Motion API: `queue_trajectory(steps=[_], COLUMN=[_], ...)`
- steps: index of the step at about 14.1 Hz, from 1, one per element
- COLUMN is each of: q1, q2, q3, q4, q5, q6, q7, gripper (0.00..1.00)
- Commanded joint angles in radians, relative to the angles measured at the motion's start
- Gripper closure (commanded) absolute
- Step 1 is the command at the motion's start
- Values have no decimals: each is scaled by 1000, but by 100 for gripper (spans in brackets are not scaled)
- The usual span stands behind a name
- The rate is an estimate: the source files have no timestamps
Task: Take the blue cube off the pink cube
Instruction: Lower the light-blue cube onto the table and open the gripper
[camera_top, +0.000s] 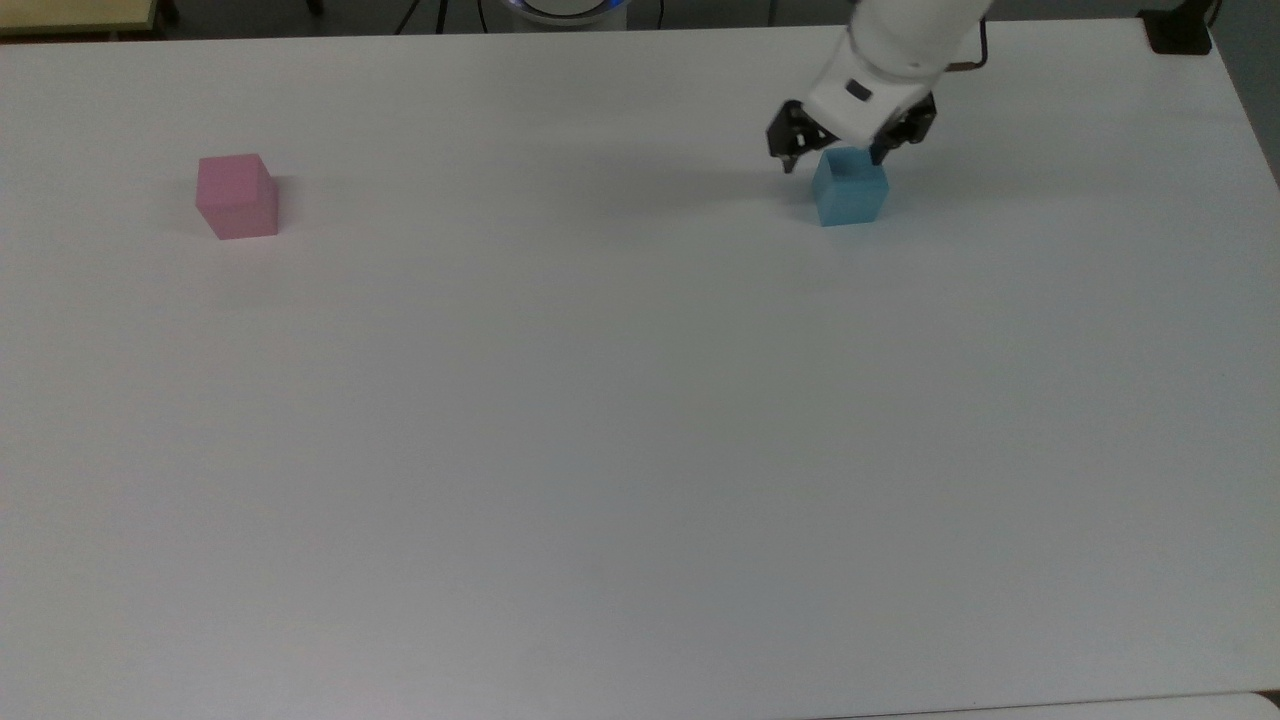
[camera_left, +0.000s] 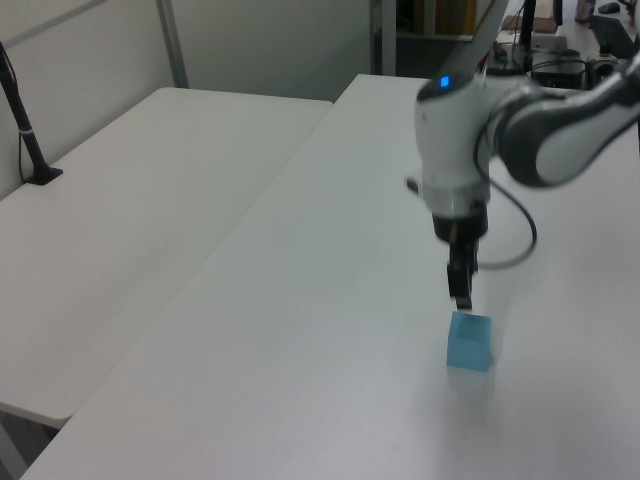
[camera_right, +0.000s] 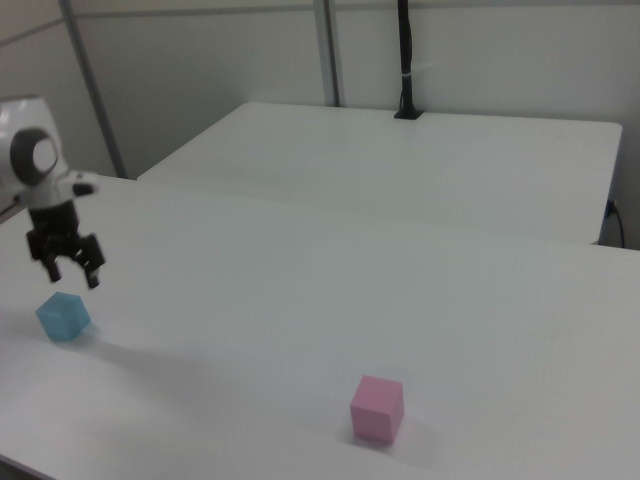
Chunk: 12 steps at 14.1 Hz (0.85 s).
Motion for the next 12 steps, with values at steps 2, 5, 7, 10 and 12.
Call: queue_trajectory(steps=[2,5,7,10,12], q1=[-190,-217,-220,-218,-220], q2=[-187,-218,-230,-235,-234], q3=[-25,-144,-259,-362,-389], q4=[1,48,71,88,117], q5=[5,7,-9,-26,-19], q6=[-211,-305,-333,-276,-281], q7=[-253,-347,-411,-421,-422], gripper=[0,0,0,0,0])
